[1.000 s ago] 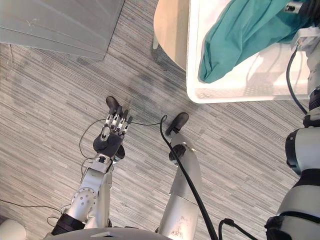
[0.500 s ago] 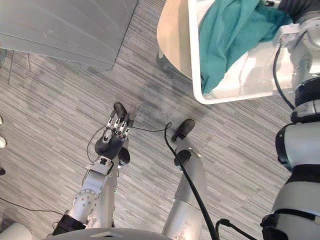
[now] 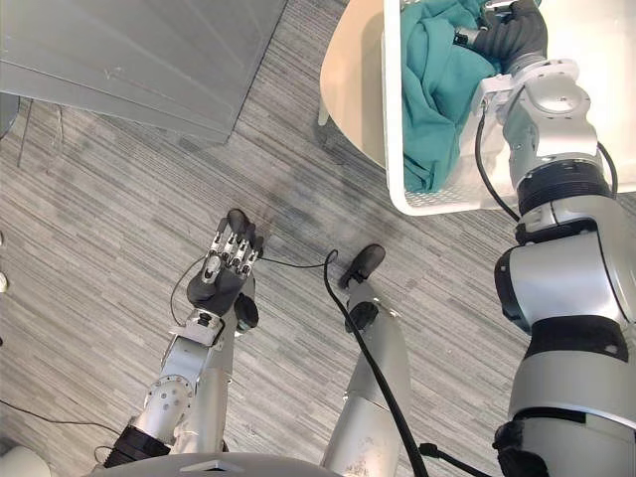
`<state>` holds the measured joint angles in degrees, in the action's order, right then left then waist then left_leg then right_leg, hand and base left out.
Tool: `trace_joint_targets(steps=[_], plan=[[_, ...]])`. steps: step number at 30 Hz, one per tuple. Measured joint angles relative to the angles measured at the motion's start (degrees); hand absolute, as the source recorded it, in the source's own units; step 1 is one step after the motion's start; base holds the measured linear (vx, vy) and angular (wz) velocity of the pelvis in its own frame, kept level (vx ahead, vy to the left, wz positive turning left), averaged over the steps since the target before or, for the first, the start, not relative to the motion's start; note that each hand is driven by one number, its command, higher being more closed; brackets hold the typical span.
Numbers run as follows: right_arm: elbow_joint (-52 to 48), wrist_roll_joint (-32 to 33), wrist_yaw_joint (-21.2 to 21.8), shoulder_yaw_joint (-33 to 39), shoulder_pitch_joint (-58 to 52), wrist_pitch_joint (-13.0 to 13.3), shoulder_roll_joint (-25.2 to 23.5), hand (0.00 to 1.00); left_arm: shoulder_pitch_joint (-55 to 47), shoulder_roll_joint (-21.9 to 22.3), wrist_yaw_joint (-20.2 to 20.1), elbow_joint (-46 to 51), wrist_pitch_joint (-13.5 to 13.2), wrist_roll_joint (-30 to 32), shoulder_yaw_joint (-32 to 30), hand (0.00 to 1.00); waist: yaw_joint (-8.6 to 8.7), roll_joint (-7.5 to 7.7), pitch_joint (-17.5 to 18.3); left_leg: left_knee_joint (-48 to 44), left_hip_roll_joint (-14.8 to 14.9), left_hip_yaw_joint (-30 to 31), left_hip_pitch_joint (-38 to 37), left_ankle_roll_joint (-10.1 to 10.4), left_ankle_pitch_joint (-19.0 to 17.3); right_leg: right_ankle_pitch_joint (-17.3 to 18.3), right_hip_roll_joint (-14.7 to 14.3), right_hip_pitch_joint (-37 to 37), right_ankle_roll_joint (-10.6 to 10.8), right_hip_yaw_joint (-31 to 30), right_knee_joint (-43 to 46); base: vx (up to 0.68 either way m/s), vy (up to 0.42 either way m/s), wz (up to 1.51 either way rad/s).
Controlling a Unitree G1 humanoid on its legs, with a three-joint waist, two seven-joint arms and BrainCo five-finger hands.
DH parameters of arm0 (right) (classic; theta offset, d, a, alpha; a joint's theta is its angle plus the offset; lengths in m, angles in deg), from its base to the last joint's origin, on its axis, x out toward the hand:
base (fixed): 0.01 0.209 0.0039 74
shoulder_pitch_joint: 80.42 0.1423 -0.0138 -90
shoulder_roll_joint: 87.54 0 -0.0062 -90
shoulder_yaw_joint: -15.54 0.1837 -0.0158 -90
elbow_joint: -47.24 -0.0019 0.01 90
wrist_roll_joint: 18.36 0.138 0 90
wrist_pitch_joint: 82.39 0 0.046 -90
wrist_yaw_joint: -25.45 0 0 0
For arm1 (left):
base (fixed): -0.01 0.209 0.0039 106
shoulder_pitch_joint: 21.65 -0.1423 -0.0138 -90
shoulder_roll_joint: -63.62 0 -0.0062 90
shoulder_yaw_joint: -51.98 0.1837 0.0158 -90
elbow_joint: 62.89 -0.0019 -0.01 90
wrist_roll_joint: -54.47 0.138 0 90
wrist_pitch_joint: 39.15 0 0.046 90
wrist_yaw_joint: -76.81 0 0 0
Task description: Pick up the laundry basket with both hands and put the clothes into the washing machine.
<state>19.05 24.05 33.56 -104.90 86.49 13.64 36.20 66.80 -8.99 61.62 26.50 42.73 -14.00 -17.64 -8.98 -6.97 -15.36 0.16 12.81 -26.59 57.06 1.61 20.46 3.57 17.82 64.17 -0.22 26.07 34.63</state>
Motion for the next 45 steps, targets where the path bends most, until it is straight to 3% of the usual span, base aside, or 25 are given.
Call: trace_joint_targets(steps=[7,19,32,39,45], plan=[[0.6,-1.6,-2.6,1.6,-4.8,-0.2,-4.9,1.00,0.5,0.3,0.1,0.1,-0.5,0.0,-0.1,0.00,0.92,0.76,-0.3,-0.2,0.5,0.2,-3.4,-0.5,-0.4,0.0,-0.7,-4.6,0.1,1.1,-1.8,-0.01,-0.086,-0.02],[2.3,-4.6,-3.4,8.8,-14.5,-2.6,-14.0,1.00,0.9,-3.7,-0.1,2.4,-1.1,-0.5,-0.2,0.00,2.15,4.36,-2.1,-0.1,1.5,-0.3,-12.8,-0.9,-1.8,-1.9,-3.8,-16.0,0.9,1.3,-8.4,0.01,-0.091,-0.09],[4.4,-6.8,-3.9,15.4,-10.5,-2.5,-14.3,1.00,0.9,-5.9,-0.1,2.1,-1.0,-1.2,-0.2,0.00,1.96,6.33,-3.9,0.6,1.3,0.0,-13.9,-0.4,-2.2,-2.9,-4.3,-17.0,1.0,1.2,-10.3,-0.03,-0.087,-0.02],[4.0,-6.9,-9.5,21.5,-8.6,-2.2,-14.3,1.00,2.3,-5.3,0.1,2.1,-1.6,-1.1,-0.4,0.00,1.30,6.49,-5.5,0.5,1.2,0.0,-13.9,-1.2,-1.8,-4.4,-5.0,-18.2,1.3,1.3,-12.2,-0.01,-0.073,-0.01],[-1.2,-6.9,-11.3,25.4,-8.6,-0.9,-13.0,1.00,2.6,-4.7,0.1,2.3,-2.0,-1.1,-0.6,0.00,1.46,6.54,-7.9,-3.4,2.4,0.1,-13.9,-1.5,-4.1,-4.4,-5.3,-19.4,1.2,1.2,-12.3,-0.04,-0.089,-0.05]])
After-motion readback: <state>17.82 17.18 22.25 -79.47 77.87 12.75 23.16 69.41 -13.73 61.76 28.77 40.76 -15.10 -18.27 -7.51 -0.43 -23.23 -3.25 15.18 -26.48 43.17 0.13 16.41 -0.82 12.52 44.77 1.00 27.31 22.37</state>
